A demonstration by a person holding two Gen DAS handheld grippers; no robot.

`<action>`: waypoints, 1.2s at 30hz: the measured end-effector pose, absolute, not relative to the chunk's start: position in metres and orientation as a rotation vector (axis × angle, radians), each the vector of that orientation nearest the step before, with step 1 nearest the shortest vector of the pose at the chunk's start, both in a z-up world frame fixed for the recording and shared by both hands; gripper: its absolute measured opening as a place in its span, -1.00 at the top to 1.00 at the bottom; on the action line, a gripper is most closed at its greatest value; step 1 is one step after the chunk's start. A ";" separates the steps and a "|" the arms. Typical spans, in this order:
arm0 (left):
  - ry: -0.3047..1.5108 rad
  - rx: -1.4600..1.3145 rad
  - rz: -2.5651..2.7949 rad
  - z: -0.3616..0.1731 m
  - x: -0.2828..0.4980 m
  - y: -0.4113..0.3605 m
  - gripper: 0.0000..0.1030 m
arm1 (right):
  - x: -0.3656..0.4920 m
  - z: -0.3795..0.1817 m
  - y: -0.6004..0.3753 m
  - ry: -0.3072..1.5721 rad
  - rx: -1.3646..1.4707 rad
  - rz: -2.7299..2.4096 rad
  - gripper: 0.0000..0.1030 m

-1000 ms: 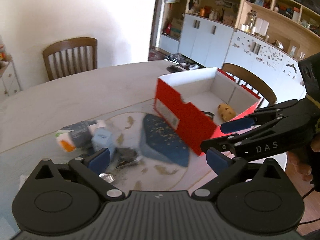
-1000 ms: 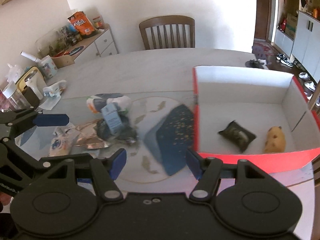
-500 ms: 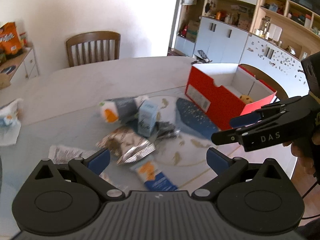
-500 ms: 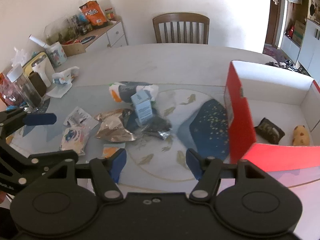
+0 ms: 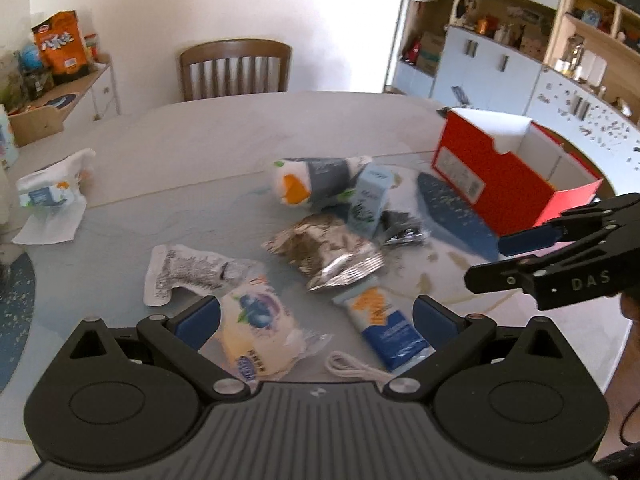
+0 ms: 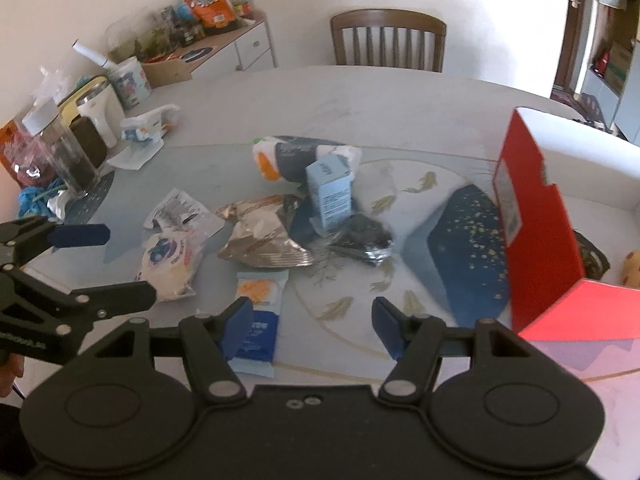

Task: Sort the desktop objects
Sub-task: 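Withdraw both tools from the shoebox back over the table items, then grasp the blueberry bread bag with the left tool while the right tool grasps the blue cracker packet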

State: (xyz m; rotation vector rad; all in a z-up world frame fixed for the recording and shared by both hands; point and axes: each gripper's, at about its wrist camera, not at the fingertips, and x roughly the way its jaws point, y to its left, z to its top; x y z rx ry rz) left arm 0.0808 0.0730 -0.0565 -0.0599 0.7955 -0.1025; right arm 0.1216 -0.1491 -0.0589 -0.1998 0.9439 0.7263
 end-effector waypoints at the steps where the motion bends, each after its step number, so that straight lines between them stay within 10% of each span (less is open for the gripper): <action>1: 0.796 -0.062 -0.089 -0.059 0.082 0.074 -1.00 | 0.121 -0.060 -0.147 0.944 -0.203 0.728 -0.27; 36: 0.876 -0.161 0.079 -0.113 0.115 0.102 -0.97 | 0.119 -0.122 -0.080 0.992 -0.310 0.728 -0.13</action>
